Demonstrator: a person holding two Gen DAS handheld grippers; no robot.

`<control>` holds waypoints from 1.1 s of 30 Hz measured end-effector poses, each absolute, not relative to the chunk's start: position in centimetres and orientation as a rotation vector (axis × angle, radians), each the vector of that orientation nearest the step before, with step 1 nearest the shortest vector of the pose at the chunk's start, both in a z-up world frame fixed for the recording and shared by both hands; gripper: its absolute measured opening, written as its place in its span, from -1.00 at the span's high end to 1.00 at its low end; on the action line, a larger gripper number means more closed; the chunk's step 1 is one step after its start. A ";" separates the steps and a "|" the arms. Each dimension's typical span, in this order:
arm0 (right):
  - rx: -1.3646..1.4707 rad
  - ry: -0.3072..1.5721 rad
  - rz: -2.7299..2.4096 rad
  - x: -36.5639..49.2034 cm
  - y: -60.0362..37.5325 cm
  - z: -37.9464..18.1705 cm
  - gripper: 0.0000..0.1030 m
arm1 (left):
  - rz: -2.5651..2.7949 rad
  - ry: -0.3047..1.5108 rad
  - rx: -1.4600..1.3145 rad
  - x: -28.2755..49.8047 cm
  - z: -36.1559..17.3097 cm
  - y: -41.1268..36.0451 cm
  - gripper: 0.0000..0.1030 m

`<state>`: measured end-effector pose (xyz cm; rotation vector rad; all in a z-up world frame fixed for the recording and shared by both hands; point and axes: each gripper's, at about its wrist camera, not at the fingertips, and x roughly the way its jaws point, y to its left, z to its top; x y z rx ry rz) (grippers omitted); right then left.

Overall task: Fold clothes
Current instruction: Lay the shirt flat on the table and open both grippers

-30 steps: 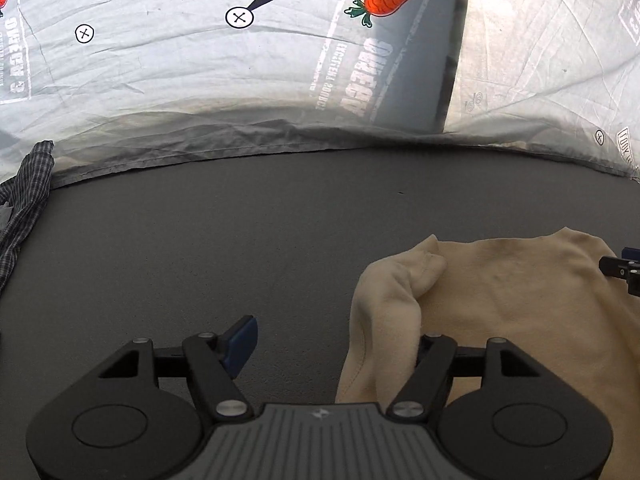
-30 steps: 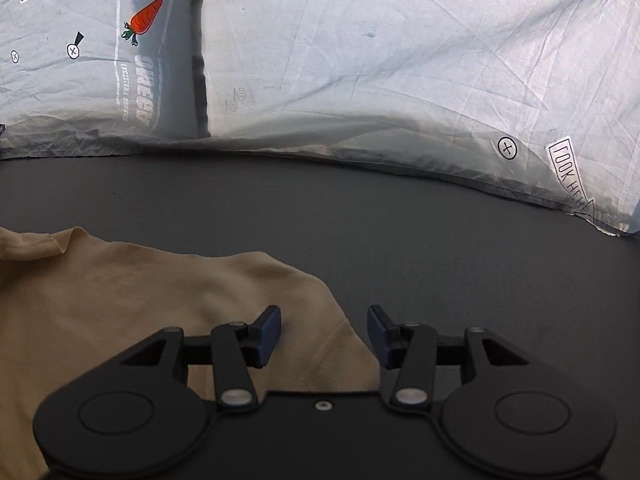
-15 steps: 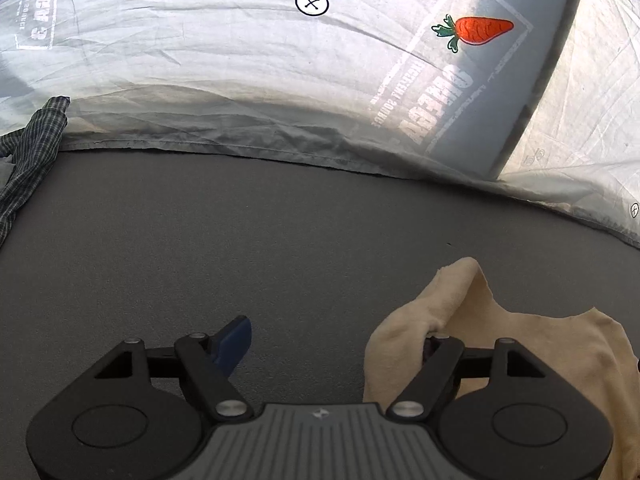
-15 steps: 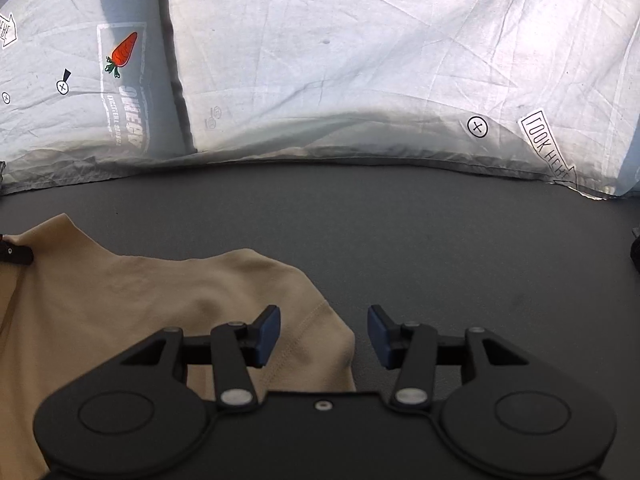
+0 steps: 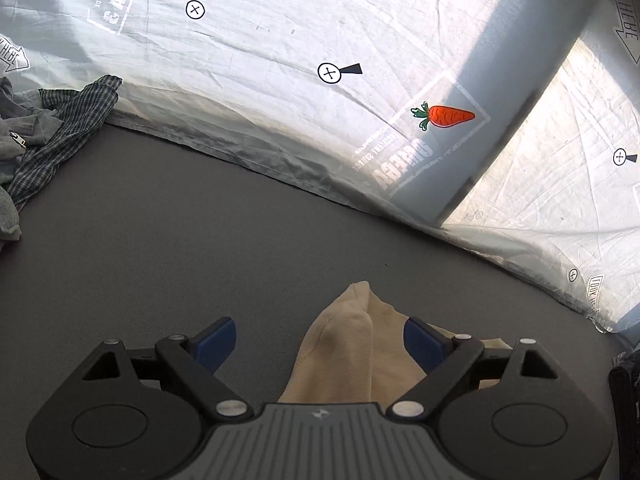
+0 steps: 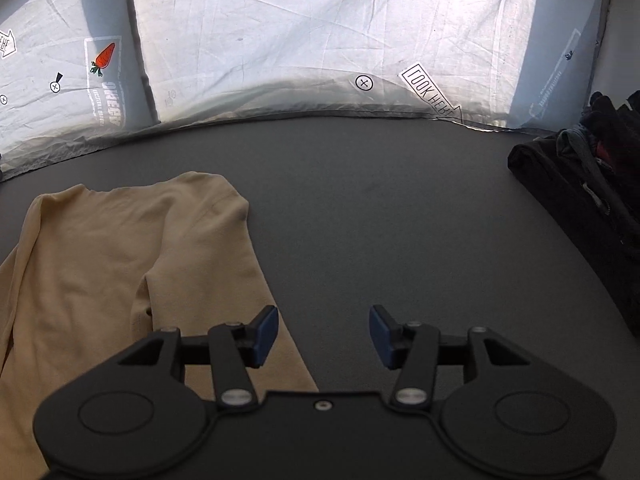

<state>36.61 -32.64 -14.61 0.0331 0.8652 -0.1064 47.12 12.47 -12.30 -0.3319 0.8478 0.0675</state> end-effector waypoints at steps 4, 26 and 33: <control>0.047 0.903 -0.133 31.6 -34.4 -15.5 0.00 | 0.063 0.902 -0.178 40.5 -12.7 7.1 -0.85; 0.215 0.993 -0.185 18.8 -39.6 -18.9 0.00 | 0.030 1.278 -0.037 21.8 -22.8 -7.1 -1.00; 0.222 1.015 -0.166 17.1 -39.9 -19.2 0.00 | 0.053 1.310 -0.010 21.8 -23.6 -7.8 -1.00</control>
